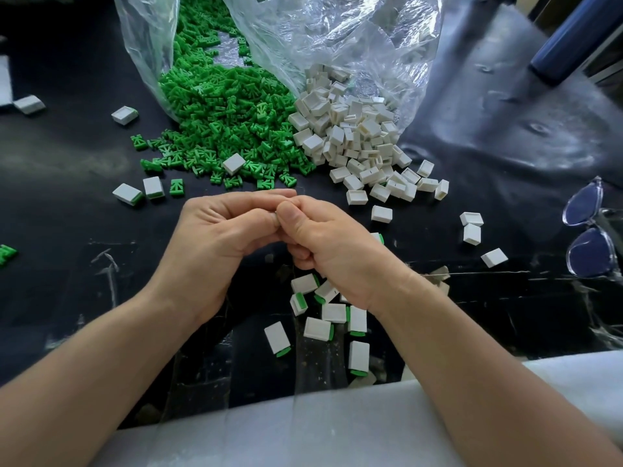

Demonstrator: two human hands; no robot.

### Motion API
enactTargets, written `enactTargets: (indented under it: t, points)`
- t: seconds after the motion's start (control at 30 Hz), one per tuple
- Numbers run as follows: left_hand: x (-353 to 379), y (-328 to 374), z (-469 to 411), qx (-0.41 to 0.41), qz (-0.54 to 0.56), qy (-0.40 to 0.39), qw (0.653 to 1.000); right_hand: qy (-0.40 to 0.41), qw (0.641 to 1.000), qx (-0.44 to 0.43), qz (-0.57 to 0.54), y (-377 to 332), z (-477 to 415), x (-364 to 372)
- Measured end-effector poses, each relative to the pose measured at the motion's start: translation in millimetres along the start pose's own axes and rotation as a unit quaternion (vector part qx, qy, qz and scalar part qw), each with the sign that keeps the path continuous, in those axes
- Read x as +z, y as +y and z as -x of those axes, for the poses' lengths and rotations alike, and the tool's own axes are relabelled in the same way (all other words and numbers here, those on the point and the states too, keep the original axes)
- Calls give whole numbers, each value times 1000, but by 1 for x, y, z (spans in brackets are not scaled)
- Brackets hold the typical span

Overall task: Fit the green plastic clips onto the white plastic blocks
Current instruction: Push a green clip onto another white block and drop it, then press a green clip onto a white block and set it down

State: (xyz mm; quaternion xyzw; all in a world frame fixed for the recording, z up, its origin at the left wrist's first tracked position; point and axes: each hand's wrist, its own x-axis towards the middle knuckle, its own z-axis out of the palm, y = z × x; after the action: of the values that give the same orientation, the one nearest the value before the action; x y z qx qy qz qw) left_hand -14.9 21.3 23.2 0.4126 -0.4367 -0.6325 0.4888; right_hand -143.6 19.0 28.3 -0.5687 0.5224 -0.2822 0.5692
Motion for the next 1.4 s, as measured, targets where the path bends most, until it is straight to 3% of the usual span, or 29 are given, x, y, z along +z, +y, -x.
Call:
enactTargets:
  t: [1.4]
  points:
    - [0,-4,-2,-4,18,5,1000,27,999,-17,6,-1,3,2]
